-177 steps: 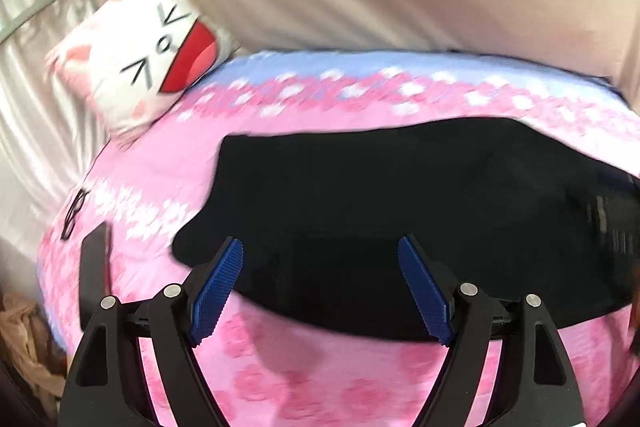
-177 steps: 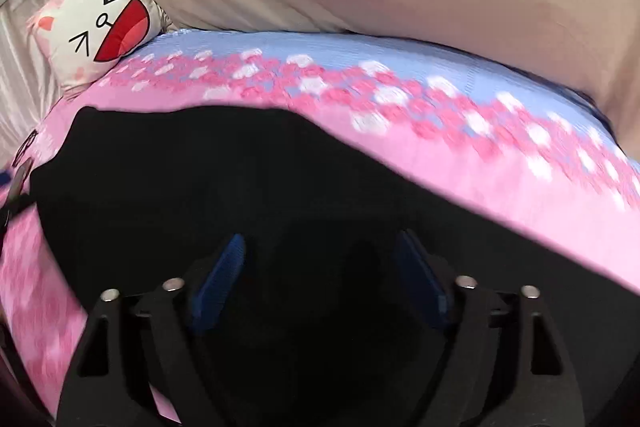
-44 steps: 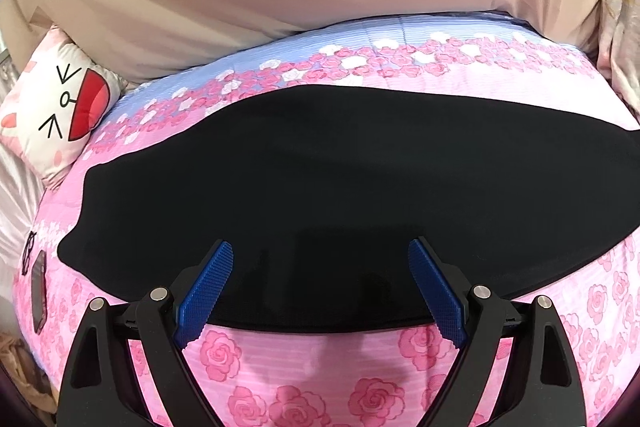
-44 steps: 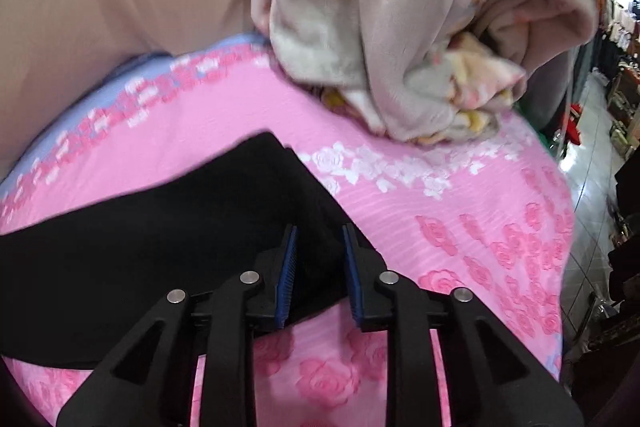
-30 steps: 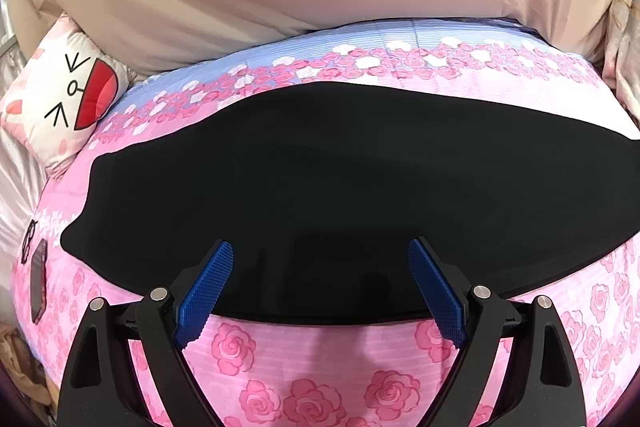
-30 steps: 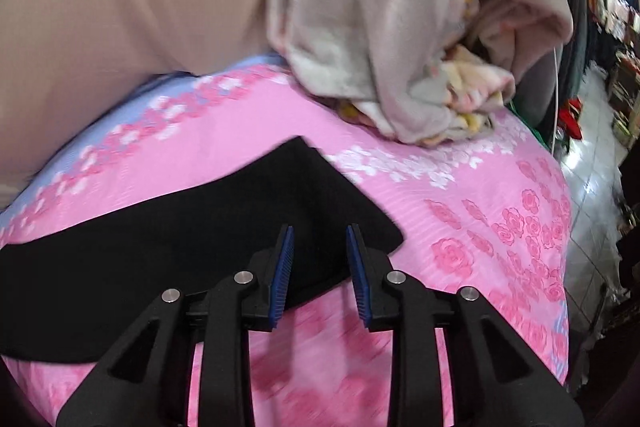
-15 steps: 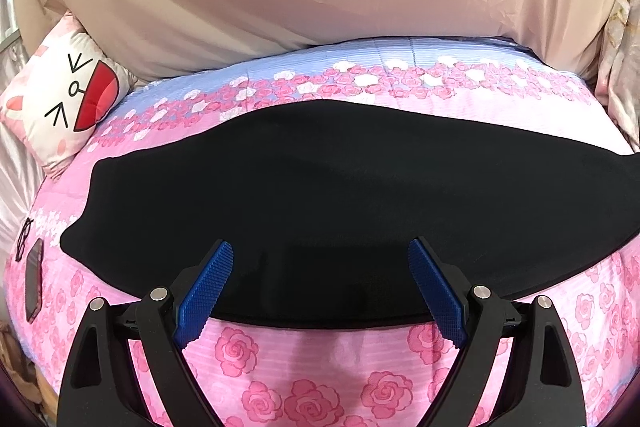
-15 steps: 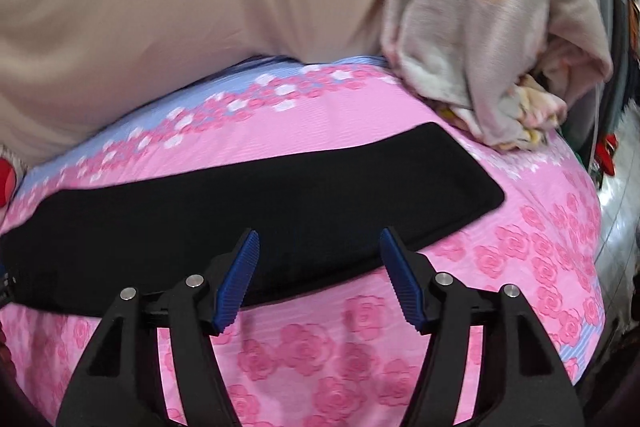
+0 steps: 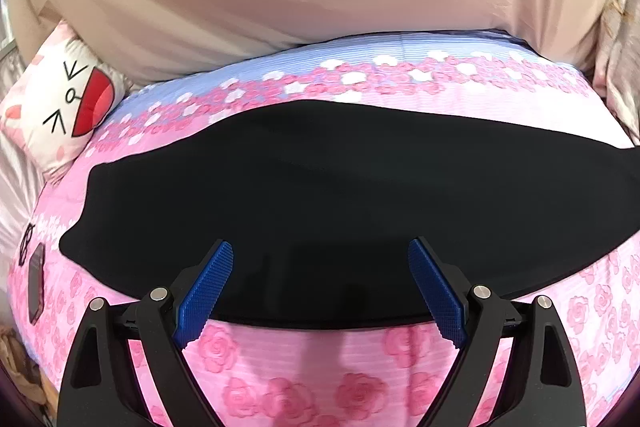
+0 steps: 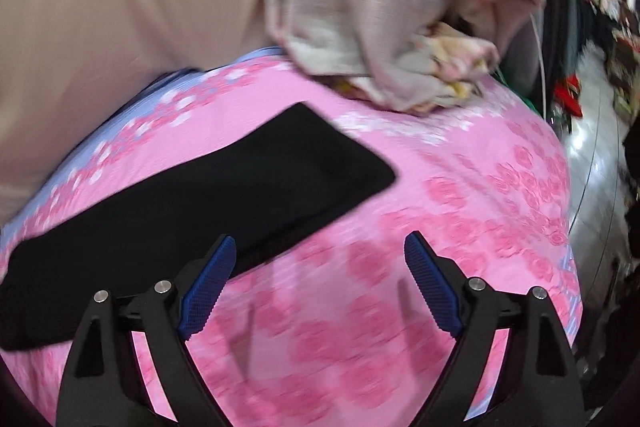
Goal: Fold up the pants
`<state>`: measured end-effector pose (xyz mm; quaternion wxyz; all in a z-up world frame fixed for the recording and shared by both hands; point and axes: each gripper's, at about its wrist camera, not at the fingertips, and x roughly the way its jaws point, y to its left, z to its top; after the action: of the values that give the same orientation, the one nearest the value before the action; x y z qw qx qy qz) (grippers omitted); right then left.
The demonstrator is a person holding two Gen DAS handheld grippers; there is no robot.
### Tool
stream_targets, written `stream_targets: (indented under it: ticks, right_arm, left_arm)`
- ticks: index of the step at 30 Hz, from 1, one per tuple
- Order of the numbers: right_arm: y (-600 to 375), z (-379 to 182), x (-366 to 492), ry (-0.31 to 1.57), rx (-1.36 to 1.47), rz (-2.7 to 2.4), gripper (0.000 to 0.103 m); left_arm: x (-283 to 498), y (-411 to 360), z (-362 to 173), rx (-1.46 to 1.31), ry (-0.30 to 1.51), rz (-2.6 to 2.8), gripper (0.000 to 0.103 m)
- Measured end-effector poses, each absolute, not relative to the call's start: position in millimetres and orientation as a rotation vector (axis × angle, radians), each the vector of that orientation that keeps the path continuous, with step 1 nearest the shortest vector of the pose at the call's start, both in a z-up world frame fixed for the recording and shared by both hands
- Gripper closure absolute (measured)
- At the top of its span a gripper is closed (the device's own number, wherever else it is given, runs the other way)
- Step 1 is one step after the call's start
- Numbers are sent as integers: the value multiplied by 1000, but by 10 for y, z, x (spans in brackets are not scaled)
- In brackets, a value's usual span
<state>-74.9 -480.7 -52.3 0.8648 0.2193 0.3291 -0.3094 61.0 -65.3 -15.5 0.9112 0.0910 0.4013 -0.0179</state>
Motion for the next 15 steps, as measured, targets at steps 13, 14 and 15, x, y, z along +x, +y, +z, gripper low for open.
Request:
stream_targets:
  ticks: [13, 14, 15]
  right_arm:
    - [-5387, -749, -422, 738, 513, -639, 27]
    - [-5372, -694, -449, 716, 492, -666, 30]
    - [-5341, -627, -476, 690, 464, -671, 37]
  left_arm:
    - [645, -923, -176, 242, 833, -41, 16]
    - [652, -916, -175, 243, 834, -38, 16]
    - [657, -905, -172, 245, 833, -34, 16]
